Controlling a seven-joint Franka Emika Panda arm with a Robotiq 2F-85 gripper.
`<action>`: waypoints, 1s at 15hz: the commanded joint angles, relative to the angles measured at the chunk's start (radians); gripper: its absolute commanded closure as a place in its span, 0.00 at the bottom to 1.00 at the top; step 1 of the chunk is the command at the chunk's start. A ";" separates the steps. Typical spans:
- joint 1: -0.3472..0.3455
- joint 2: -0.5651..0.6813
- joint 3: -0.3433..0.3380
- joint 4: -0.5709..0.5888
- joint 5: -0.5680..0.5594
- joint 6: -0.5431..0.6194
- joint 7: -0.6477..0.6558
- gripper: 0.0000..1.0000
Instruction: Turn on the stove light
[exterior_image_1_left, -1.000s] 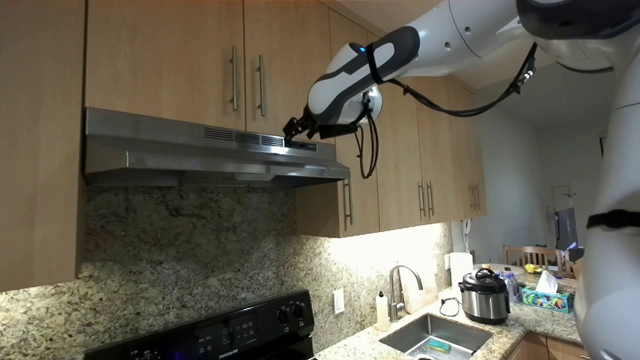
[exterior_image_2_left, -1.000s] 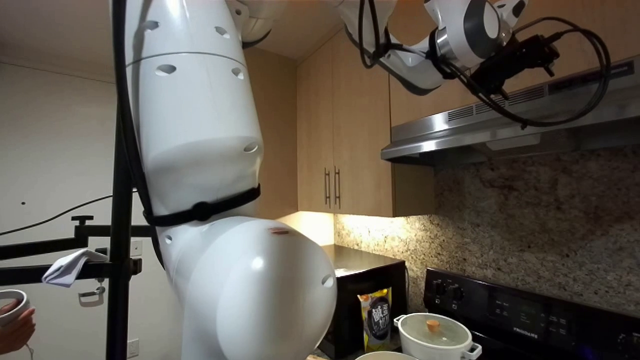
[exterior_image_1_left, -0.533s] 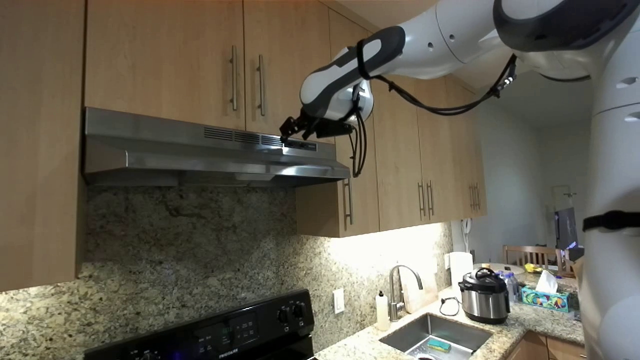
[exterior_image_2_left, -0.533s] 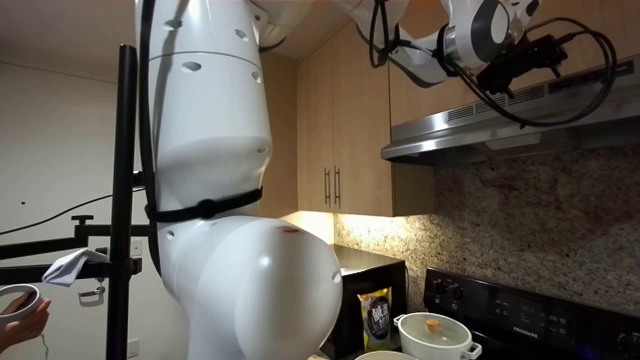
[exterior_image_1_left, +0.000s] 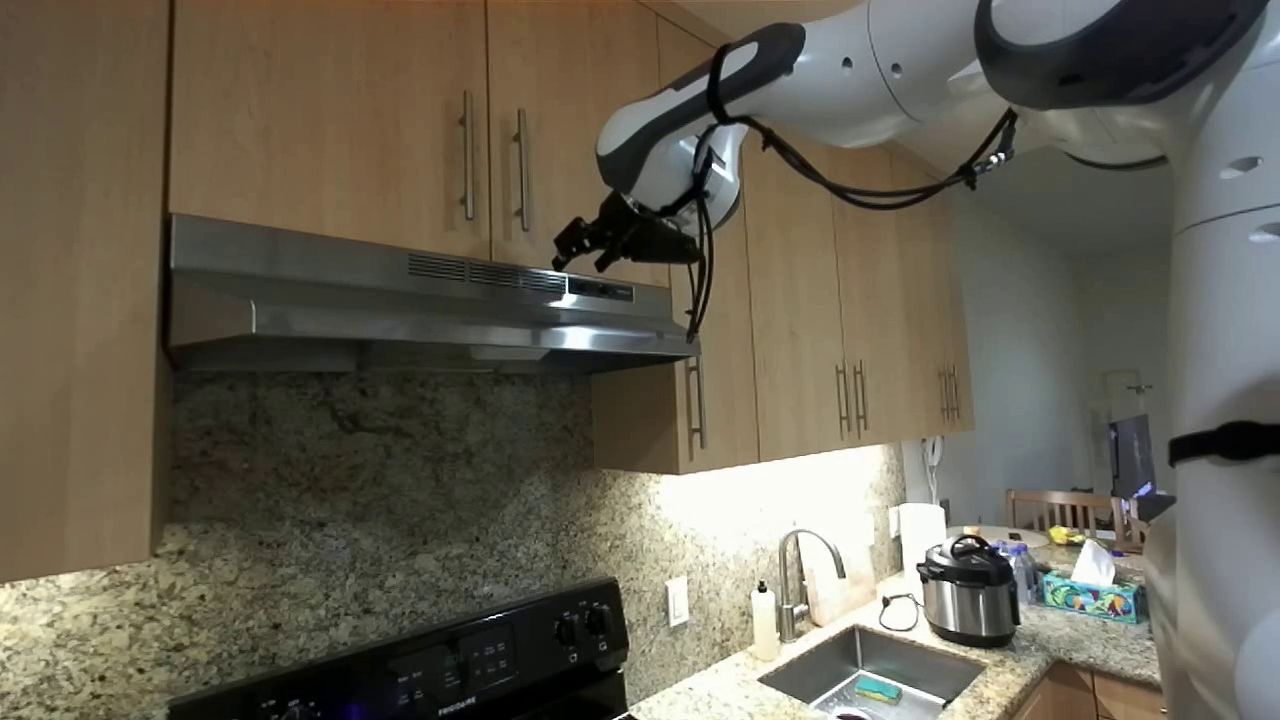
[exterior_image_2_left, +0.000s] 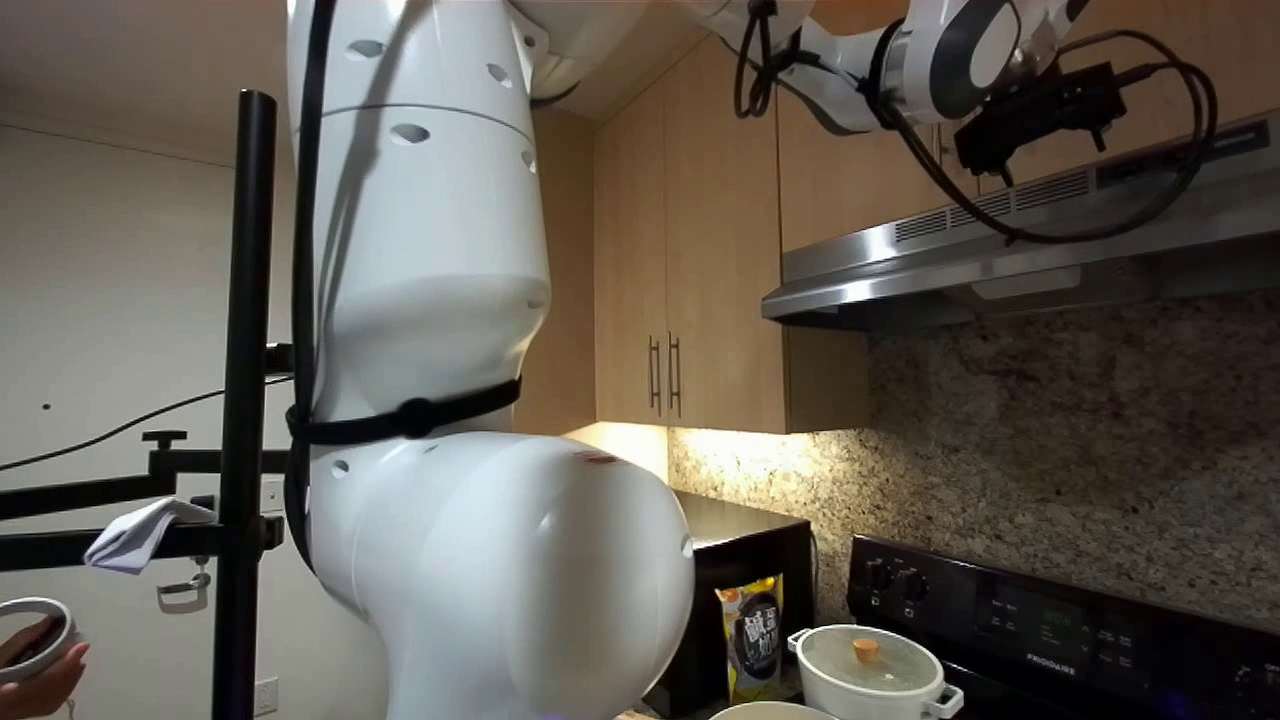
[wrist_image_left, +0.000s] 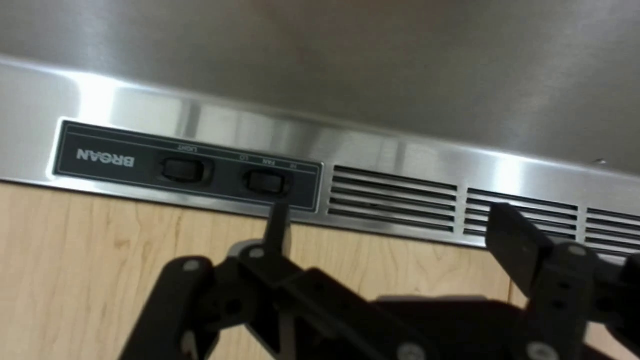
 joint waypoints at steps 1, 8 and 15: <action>0.009 0.025 -0.038 0.042 0.093 -0.062 -0.063 0.00; 0.007 0.072 -0.074 0.096 0.188 -0.106 -0.100 0.00; 0.001 0.101 -0.088 0.152 0.433 -0.154 -0.300 0.00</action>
